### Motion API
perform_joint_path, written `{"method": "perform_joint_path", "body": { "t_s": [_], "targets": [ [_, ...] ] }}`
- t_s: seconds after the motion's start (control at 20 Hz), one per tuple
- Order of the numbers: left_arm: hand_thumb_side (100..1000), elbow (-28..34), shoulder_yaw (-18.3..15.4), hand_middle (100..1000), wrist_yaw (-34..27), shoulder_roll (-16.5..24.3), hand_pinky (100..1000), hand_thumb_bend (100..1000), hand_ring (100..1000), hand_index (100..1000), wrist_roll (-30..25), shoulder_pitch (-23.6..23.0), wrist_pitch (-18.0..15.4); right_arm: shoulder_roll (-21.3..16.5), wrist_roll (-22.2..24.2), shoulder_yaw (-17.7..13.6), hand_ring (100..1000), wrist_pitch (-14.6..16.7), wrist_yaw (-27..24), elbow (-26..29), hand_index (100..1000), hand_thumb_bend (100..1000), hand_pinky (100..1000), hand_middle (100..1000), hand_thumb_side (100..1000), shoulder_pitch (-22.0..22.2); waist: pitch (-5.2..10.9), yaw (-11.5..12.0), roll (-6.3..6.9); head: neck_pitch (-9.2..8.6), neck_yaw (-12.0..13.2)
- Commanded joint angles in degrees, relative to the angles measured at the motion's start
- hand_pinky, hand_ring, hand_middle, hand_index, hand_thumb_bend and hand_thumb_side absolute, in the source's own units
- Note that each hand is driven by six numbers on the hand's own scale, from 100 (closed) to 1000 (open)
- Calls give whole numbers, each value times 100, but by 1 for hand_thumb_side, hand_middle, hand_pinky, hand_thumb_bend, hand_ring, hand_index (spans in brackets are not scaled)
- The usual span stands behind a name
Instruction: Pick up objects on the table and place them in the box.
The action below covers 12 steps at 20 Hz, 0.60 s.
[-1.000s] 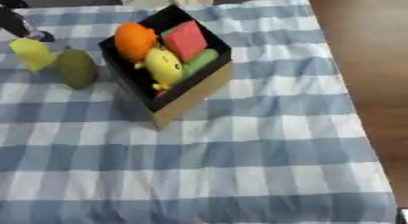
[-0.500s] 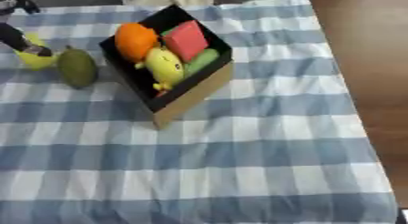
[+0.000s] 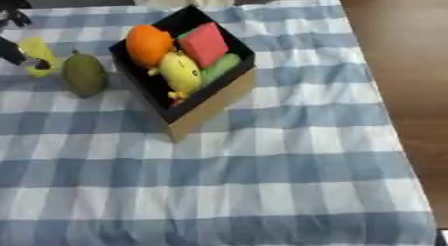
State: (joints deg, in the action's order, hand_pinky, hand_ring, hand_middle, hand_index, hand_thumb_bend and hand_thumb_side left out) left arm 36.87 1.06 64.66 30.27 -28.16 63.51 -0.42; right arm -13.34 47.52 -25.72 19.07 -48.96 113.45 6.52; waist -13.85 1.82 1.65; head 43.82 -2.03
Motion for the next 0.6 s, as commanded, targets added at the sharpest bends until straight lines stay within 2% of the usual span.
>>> {"method": "perform_joint_path", "body": {
  "t_s": [0.05, 0.6],
  "targets": [
    [392, -31, -97, 834, 37, 215, 979, 644, 981, 914, 45, 86, 143, -52, 445, -38, 1000, 431, 35, 114, 996, 100, 1000, 343, 470, -35, 44, -8, 18, 30, 35],
    [393, -336, -207, 824, 36, 103, 966, 607, 971, 908, 78, 92, 489, -5, 445, -46, 1000, 410, 78, 114, 996, 100, 1000, 338, 470, -53, 12, -45, 10, 30, 83]
  ]
}}
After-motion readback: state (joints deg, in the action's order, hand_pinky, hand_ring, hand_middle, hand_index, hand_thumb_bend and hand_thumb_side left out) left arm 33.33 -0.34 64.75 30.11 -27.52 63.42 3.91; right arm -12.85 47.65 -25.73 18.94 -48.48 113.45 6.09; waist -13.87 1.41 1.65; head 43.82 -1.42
